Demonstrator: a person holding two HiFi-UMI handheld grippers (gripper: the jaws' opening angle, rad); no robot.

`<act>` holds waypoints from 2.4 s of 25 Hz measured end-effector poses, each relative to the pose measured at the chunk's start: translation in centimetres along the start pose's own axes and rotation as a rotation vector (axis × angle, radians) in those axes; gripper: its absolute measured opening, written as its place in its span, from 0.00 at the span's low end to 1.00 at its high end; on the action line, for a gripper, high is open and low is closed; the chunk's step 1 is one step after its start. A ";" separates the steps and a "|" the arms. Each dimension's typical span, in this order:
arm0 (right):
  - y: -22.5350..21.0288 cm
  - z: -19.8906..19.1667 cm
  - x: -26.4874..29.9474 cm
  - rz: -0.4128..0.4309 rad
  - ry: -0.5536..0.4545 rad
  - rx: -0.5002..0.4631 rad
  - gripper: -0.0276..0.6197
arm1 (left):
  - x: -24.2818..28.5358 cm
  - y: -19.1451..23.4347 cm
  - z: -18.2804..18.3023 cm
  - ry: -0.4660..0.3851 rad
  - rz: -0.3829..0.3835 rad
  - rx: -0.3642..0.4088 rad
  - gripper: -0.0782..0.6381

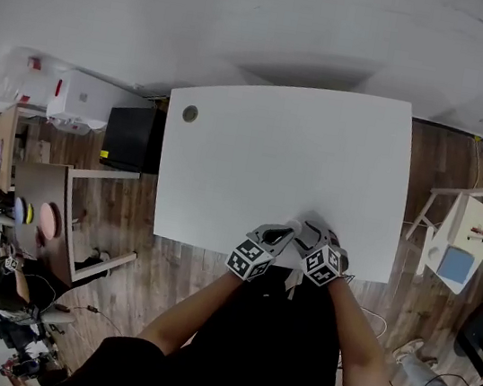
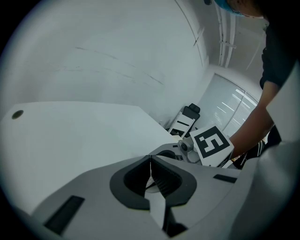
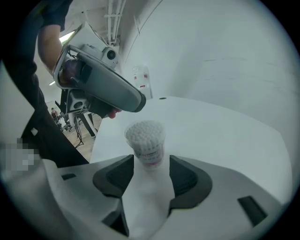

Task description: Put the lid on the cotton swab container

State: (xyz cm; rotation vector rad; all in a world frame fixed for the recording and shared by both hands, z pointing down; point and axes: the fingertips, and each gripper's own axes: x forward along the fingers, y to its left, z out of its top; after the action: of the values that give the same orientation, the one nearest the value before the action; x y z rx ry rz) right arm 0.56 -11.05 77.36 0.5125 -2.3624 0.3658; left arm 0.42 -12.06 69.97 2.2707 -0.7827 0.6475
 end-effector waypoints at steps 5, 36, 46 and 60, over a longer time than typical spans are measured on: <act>-1.0 1.1 -2.8 -0.090 -0.032 0.047 0.43 | -2.0 0.3 1.3 -0.074 0.024 -0.007 0.13; 4.2 17.1 -26.5 -0.605 -0.552 0.377 0.10 | -16.0 -10.7 10.7 -0.552 0.158 0.105 0.13; 9.6 14.2 -33.5 -0.506 -0.610 0.214 0.10 | -14.6 -21.9 9.2 -0.623 0.328 0.135 0.13; 15.1 10.0 -37.0 -0.446 -0.624 0.171 0.10 | -16.7 -29.2 5.3 -0.668 0.460 0.158 0.13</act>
State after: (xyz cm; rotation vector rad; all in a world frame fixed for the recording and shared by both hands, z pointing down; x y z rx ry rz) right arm 13.55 8.04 43.23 1.3689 -2.6996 0.2177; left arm 9.64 8.15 44.21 2.4875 -1.6538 0.1200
